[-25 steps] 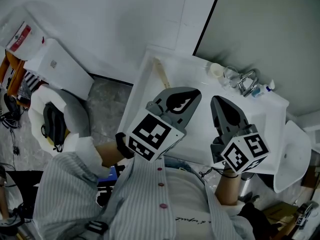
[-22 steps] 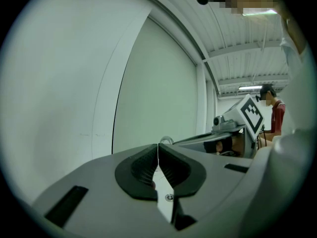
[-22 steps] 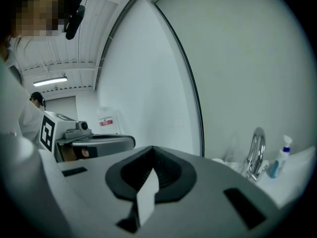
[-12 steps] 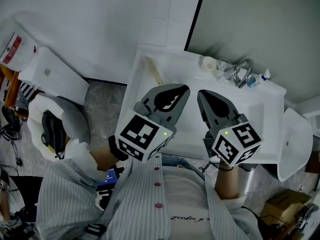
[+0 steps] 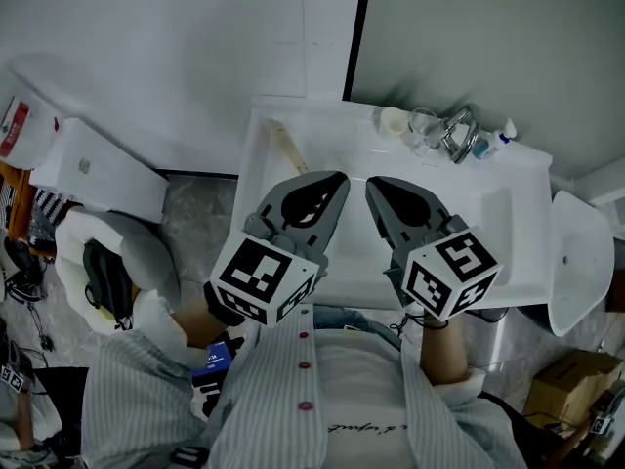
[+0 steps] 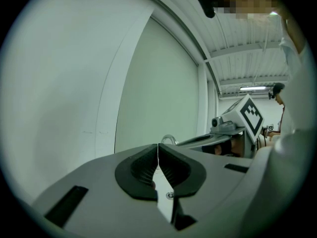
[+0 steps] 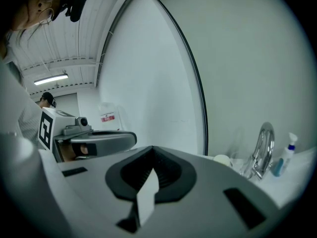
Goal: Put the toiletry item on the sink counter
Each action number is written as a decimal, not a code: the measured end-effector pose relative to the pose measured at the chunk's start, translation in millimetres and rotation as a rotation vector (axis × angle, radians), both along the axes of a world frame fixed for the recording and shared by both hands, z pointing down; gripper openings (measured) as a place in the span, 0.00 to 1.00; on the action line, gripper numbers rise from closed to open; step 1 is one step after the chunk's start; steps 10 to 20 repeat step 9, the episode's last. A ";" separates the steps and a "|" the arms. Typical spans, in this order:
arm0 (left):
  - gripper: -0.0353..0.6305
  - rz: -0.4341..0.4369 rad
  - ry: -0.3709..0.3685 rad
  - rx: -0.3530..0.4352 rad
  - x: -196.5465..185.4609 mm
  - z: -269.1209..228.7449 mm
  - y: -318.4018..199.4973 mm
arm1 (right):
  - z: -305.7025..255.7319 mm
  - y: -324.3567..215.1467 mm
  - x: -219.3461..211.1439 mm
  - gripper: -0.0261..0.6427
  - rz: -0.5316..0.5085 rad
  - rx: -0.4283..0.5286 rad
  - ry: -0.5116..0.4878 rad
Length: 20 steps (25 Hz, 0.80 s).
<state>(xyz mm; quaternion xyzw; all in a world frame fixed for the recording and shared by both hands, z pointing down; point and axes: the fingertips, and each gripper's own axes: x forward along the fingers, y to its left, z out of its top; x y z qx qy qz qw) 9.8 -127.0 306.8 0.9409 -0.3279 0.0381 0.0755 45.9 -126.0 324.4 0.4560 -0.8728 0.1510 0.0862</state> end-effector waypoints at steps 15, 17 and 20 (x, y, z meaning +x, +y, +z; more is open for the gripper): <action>0.08 0.003 -0.003 -0.008 -2.0 2.8 -0.2 | 3.2 -0.4 -2.7 0.05 -0.002 -0.007 -0.002; 0.08 0.003 -0.003 -0.008 -2.0 2.8 -0.2 | 3.2 -0.4 -2.7 0.05 -0.002 -0.007 -0.002; 0.08 0.003 -0.003 -0.008 -2.0 2.8 -0.2 | 3.2 -0.4 -2.7 0.05 -0.002 -0.007 -0.002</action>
